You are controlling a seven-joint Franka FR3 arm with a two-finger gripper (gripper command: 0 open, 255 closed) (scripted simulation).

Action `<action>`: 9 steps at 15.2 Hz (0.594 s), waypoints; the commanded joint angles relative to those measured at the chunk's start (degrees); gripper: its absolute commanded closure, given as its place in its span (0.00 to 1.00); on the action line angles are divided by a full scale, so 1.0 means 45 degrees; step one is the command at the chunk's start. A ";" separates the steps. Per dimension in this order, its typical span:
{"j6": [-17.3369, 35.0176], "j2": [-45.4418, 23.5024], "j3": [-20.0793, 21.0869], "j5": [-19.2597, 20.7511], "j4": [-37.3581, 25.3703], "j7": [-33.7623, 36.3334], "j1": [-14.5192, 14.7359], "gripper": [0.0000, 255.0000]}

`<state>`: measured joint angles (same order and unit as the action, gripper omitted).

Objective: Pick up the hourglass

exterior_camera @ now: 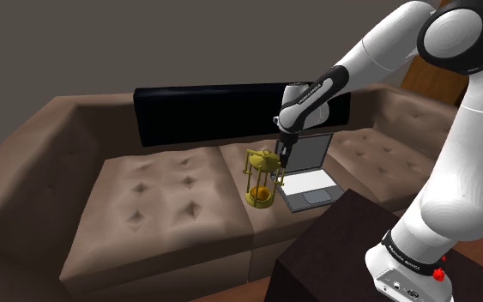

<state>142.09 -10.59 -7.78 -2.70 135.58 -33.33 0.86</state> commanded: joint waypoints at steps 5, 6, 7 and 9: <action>-0.0483 0.0448 -0.0037 0.0117 -0.0025 0.0077 0.0019 1.00; -0.0649 0.0593 -0.0047 0.0154 -0.0048 0.0104 0.0024 1.00; -0.0815 0.0736 -0.0055 0.0189 -0.0073 0.0129 0.0029 1.00; -0.1150 0.1015 -0.0070 0.0256 -0.0133 0.0177 0.0037 1.00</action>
<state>137.76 -6.61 -8.04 -1.69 135.30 -32.60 1.03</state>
